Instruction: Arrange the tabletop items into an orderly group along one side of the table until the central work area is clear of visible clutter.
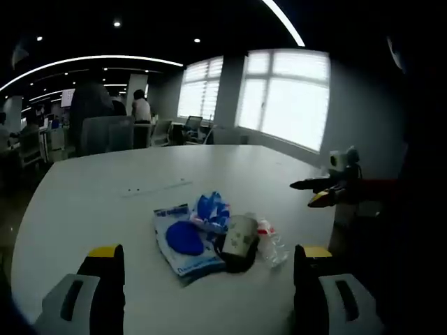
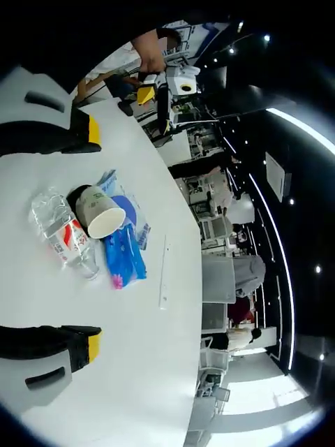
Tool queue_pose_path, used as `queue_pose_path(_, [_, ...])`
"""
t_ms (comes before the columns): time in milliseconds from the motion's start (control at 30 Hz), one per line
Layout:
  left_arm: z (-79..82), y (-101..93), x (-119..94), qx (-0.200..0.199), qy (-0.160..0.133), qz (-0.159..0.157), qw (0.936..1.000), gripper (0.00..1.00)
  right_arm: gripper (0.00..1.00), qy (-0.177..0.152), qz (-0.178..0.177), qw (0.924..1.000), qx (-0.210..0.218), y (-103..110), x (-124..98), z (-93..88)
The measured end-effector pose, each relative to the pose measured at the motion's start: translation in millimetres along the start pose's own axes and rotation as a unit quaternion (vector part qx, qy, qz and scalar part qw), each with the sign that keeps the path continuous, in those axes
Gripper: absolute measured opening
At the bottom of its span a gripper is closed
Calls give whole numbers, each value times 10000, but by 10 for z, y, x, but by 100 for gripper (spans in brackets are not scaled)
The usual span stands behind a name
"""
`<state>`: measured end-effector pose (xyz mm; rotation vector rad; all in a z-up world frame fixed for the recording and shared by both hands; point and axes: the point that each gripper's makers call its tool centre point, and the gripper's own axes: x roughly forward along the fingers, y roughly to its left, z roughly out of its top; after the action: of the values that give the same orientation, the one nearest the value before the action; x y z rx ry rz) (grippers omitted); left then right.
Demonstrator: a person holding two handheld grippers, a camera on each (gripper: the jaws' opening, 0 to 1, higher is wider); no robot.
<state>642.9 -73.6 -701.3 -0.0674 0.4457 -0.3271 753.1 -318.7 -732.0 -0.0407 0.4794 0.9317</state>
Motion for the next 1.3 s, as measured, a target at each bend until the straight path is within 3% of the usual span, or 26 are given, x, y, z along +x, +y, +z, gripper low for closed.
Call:
queue_pose_path(600, [-23,43,-48,69,46,-57,9999,100,100,48,-83,10000,-22,41,-29,-21])
queue_pose_path(1300, [-10,77,-39,149,-2,-110,9998,100,95,161,-333,9991,182,-73,-22,-101])
